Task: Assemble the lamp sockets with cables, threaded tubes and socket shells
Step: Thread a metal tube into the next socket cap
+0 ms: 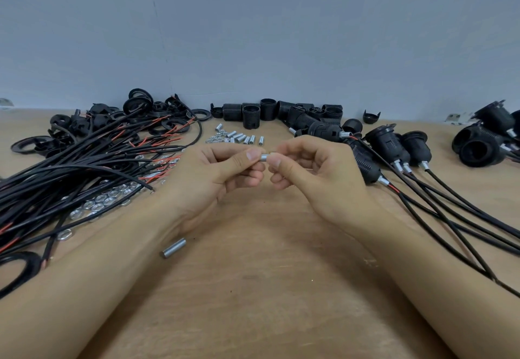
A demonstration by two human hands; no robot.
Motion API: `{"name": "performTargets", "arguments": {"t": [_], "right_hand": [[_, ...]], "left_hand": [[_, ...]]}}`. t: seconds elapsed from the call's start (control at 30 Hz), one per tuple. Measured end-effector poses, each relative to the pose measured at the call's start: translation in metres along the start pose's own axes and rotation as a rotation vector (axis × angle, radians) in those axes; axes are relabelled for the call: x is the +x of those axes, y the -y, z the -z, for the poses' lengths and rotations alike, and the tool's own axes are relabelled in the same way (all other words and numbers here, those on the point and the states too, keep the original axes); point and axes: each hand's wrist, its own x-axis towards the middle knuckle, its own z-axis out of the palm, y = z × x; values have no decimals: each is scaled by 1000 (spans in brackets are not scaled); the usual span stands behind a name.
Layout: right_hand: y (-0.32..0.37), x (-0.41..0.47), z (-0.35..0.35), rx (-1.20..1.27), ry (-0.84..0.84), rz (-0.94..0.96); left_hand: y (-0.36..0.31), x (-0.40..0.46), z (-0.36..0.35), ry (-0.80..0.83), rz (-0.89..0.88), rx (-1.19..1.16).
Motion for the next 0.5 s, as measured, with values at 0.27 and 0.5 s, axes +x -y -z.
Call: {"name": "performTargets", "arguments": {"t": [0.27, 0.5], "right_hand": [[4, -2, -9, 15, 64, -111], [3, -2, -1, -108, 53, 36]], "left_hand": [[-3, -3, 0, 20, -83, 27], [-4, -2, -2, -32, -49, 0]]}}
